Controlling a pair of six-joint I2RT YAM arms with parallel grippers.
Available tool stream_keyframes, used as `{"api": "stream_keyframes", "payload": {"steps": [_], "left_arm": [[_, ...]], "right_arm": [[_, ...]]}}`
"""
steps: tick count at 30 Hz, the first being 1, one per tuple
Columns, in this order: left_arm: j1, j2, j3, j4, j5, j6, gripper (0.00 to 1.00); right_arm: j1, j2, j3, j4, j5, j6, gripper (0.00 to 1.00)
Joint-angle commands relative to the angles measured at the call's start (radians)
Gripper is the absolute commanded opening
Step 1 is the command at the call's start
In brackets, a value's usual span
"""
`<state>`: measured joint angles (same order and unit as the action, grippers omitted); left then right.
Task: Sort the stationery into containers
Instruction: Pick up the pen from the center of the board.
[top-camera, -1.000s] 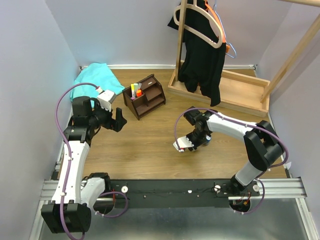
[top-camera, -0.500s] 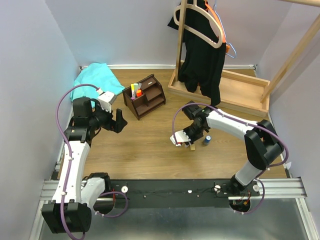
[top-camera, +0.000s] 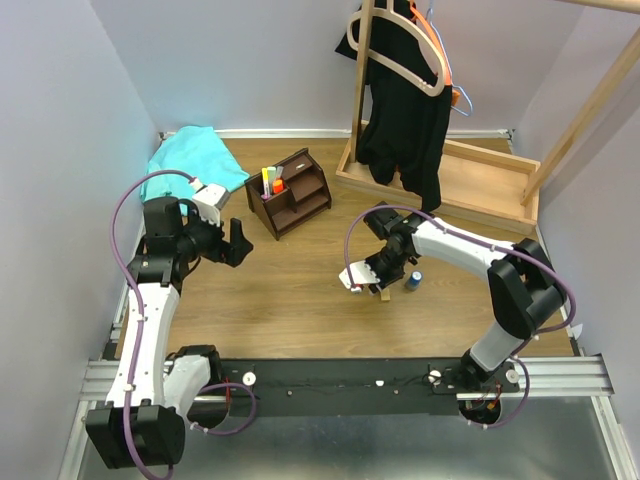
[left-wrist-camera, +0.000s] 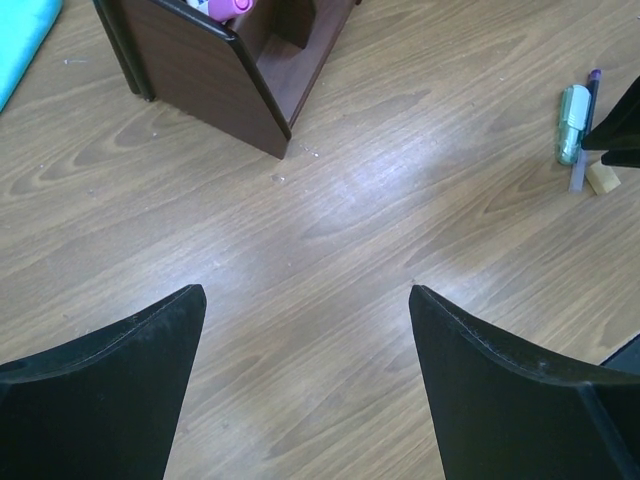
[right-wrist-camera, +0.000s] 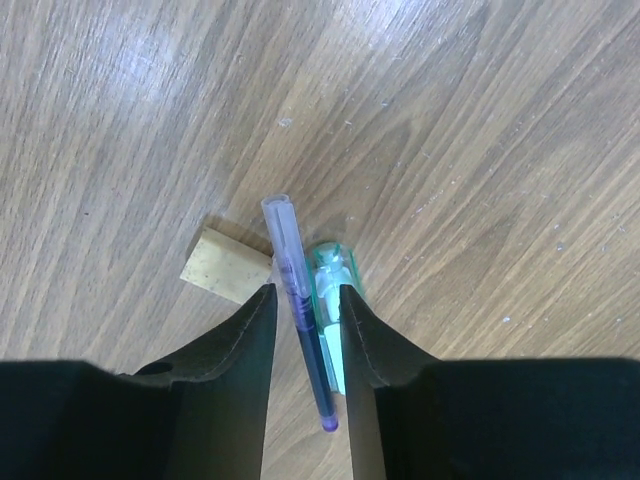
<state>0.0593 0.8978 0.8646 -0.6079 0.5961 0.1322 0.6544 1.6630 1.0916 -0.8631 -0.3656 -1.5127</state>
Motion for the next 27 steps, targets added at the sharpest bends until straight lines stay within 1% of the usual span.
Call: {"api": "stream_keyframes", "payload": {"steps": [1, 8, 23, 27], "left_arm": [[0.014, -0.022, -0.019, 0.008, 0.010, -0.011, 0.92], [0.033, -0.016, -0.016, 0.000, -0.053, -0.026, 0.95], [0.051, -0.004, -0.015, -0.004, -0.047, -0.026, 0.95], [0.050, 0.000, -0.018, -0.001, -0.044, -0.025, 0.95]], "right_arm": [[0.007, 0.029, 0.019, -0.010, -0.039, -0.017, 0.40], [0.010, 0.044, 0.014, 0.001, -0.052, -0.023, 0.42], [0.025, 0.106, 0.016, 0.029, -0.061, -0.018, 0.42], [0.031, 0.115, 0.025, 0.010, -0.068, -0.023, 0.42]]}}
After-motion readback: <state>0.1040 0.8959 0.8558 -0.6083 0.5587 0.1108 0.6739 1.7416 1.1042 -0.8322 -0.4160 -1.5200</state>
